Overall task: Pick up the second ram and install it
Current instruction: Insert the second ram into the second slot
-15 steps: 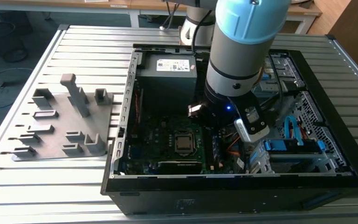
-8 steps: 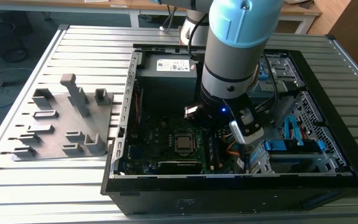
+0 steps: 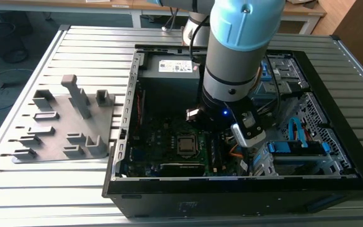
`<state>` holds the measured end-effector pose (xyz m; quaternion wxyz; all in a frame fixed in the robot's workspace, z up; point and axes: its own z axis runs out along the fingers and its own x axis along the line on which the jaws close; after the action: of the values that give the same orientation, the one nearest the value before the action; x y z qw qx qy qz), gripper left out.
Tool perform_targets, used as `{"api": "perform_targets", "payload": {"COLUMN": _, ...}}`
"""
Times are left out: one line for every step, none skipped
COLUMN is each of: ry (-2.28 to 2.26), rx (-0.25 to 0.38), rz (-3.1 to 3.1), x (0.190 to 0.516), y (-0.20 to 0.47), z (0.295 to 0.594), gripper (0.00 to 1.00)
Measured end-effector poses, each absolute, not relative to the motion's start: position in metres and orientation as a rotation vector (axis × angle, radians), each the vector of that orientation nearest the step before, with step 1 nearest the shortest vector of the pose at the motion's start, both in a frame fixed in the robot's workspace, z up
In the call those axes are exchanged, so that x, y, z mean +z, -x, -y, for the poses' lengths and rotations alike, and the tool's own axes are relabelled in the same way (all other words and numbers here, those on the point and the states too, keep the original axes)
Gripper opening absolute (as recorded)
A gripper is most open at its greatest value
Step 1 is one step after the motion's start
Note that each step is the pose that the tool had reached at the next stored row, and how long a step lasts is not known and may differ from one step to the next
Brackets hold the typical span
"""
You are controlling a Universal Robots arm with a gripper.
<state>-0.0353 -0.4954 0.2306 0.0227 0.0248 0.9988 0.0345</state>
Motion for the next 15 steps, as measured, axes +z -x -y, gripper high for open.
{"api": "perform_targets", "payload": {"ry": -0.077, "rx": 0.107, "rz": -3.093, "x": 0.2294, "y": 0.0353, "z": 0.4954, "gripper": 0.14}}
{"api": "perform_targets", "payload": {"ry": -0.077, "rx": 0.107, "rz": -3.093, "x": 0.228, "y": 0.0353, "z": 0.4954, "gripper": 0.14}}
{"api": "perform_targets", "payload": {"ry": -0.076, "rx": 0.106, "rz": -3.093, "x": 0.2267, "y": 0.0352, "z": 0.4954, "gripper": 0.14}}
{"api": "perform_targets", "payload": {"ry": -0.076, "rx": 0.105, "rz": -3.093, "x": 0.2256, "y": 0.0352, "z": 0.4954, "gripper": 0.14}}
{"api": "perform_targets", "payload": {"ry": -0.076, "rx": 0.104, "rz": -3.093, "x": 0.2248, "y": 0.0352, "z": 0.4954, "gripper": 0.14}}
{"api": "perform_targets", "payload": {"ry": -0.076, "rx": 0.102, "rz": -3.093, "x": 0.2242, "y": 0.0352, "z": 0.4954, "gripper": 0.14}}
{"api": "perform_targets", "payload": {"ry": -0.076, "rx": 0.1, "rz": -3.093, "x": 0.2239, "y": 0.0352, "z": 0.4954, "gripper": 0.14}}
{"api": "perform_targets", "payload": {"ry": -0.076, "rx": 0.093, "rz": -3.094, "x": 0.2239, "y": 0.0352, "z": 0.4954, "gripper": 0.14}}
{"api": "perform_targets", "payload": {"ry": -0.076, "rx": 0.085, "rz": -3.094, "x": 0.2238, "y": 0.0352, "z": 0.4953, "gripper": 0.14}}
{"api": "perform_targets", "payload": {"ry": -0.076, "rx": 0.08, "rz": -3.094, "x": 0.2237, "y": 0.0351, "z": 0.495, "gripper": 0.14}}
{"api": "perform_targets", "payload": {"ry": -0.076, "rx": 0.08, "rz": -3.094, "x": 0.2235, "y": 0.0349, "z": 0.4946, "gripper": 0.14}}
{"api": "perform_targets", "payload": {"ry": -0.076, "rx": 0.08, "rz": -3.094, "x": 0.2234, "y": 0.0346, "z": 0.4942, "gripper": 0.14}}
{"api": "perform_targets", "payload": {"ry": -0.076, "rx": 0.08, "rz": -3.094, "x": 0.2233, "y": 0.0339, "z": 0.4938, "gripper": 0.14}}
{"api": "perform_targets", "payload": {"ry": -0.076, "rx": 0.08, "rz": -3.094, "x": 0.2232, "y": 0.033, "z": 0.4932, "gripper": 0.14}}
{"api": "perform_targets", "payload": {"ry": -0.076, "rx": 0.08, "rz": -3.094, "x": 0.2229, "y": 0.0326, "z": 0.4929, "gripper": 0.14}}
